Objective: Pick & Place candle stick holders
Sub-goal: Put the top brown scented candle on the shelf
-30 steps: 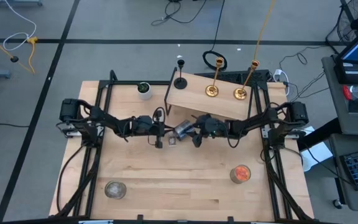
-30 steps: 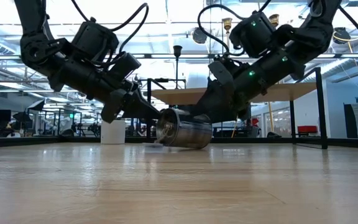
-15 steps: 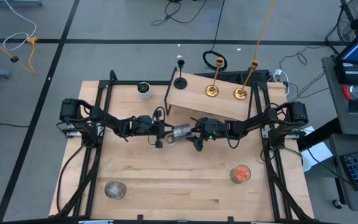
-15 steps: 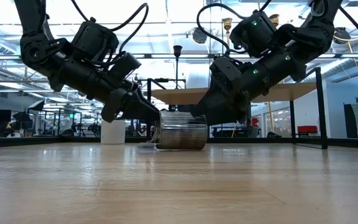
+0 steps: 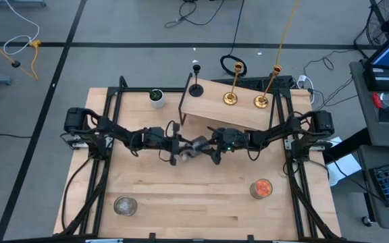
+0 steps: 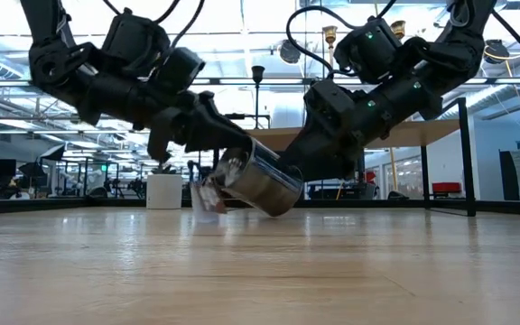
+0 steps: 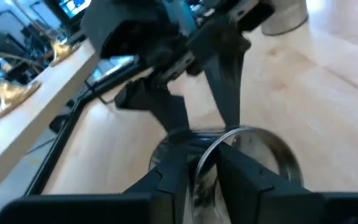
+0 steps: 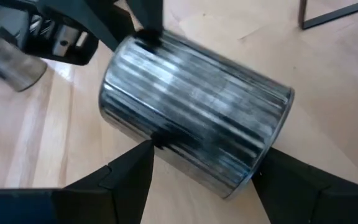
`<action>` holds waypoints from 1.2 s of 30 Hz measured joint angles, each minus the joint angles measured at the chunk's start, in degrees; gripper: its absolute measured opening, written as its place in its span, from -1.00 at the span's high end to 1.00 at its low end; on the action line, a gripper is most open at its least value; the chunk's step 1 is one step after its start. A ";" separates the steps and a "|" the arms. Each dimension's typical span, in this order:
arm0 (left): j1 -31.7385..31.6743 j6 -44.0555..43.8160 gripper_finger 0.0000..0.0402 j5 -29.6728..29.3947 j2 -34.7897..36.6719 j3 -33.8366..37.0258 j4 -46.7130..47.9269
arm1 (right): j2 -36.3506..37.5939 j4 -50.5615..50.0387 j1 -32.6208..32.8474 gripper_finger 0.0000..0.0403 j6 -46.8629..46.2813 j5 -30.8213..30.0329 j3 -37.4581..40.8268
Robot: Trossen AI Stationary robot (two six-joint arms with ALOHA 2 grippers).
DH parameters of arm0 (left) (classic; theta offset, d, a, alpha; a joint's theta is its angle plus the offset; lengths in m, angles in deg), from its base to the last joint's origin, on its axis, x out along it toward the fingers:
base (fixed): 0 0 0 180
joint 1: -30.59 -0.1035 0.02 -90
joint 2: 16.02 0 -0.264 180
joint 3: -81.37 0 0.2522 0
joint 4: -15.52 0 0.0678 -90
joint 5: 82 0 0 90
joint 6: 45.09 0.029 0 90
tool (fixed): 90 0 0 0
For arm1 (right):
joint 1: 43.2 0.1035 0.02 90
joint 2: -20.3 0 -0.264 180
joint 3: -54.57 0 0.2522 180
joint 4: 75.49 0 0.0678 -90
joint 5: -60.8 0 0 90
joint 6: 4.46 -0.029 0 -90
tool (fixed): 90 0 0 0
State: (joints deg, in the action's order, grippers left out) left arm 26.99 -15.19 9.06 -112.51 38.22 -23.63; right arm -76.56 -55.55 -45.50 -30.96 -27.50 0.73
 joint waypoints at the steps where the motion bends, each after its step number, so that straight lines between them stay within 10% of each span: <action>1: 0.00 0.07 0.61 0.23 0.06 -0.78 1.34 | 0.00 -0.08 0.02 -0.24 -0.04 0.39 0.06; 8: -0.06 0.82 0.84 1.92 0.44 -6.27 15.86 | 0.09 -2.02 0.02 -0.24 0.22 1.38 0.22; 15: 0.24 -0.63 0.65 -1.11 0.15 -6.56 14.58 | 0.09 -2.77 0.06 -0.24 0.17 1.16 0.15; 36: 0.35 -7.44 0.98 -2.06 8.19 -6.80 24.86 | 0.17 -3.14 0.32 -0.23 3.22 2.17 -0.02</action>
State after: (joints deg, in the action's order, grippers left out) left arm 27.34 -22.63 7.00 -104.32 31.42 1.23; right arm -76.38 -58.69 -45.17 -27.74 -25.33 0.71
